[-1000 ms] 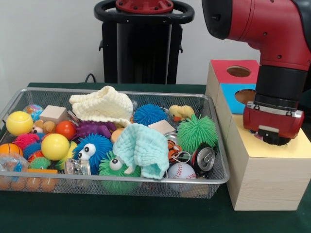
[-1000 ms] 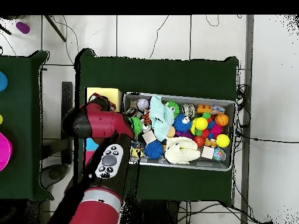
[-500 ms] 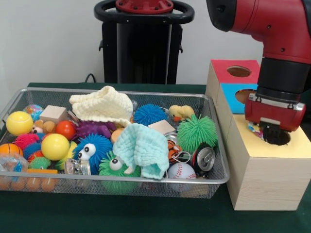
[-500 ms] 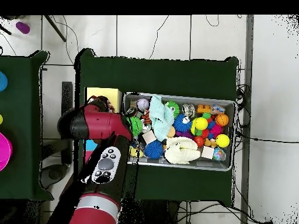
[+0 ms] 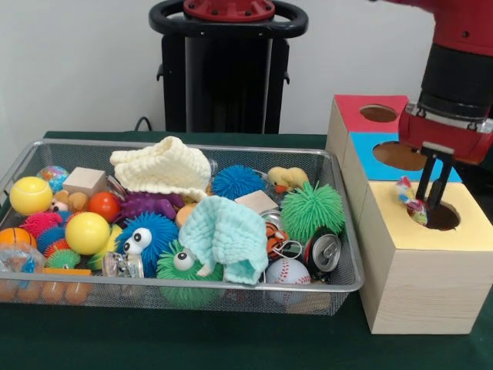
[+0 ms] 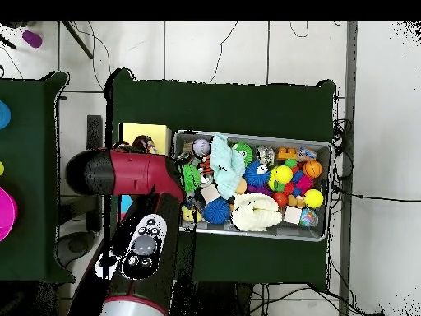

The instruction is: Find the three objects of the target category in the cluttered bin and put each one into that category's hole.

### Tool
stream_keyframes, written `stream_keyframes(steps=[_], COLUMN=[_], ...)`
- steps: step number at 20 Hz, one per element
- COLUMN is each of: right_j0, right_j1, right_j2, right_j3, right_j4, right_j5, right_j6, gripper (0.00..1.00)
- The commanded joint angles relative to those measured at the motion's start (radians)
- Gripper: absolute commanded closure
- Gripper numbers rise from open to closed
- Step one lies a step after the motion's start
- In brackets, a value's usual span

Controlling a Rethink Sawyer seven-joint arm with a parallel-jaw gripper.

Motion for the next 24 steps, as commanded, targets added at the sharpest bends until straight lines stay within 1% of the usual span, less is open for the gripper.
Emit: stream_keyframes(steps=[1,11,14,16,17,20,21,24], right_j0=[-0.027,-0.033,-0.026,-0.027,-0.022,-0.024,-0.012,-0.008], right_j1=[-0.036,-0.038,-0.031,-0.022,-0.011,-0.008,0.004,0.004], right_j2=[0.047,0.054,0.036,0.017,-0.006,-0.01,-0.039,-0.044], right_j3=[0.042,0.049,0.041,0.037,0.029,0.029,0.015,0.01], right_j4=[0.022,0.014,-0.004,-0.032,-0.059,-0.064,-0.085,-0.09], right_j5=[0.086,0.066,0.057,0.032,0.011,0.004,-0.012,-0.004], right_j6=[0.149,0.146,0.139,0.12,0.106,0.098,0.098,0.098], gripper=[1.0,1.0,1.0,1.0,1.0,1.0,1.0,1.0])
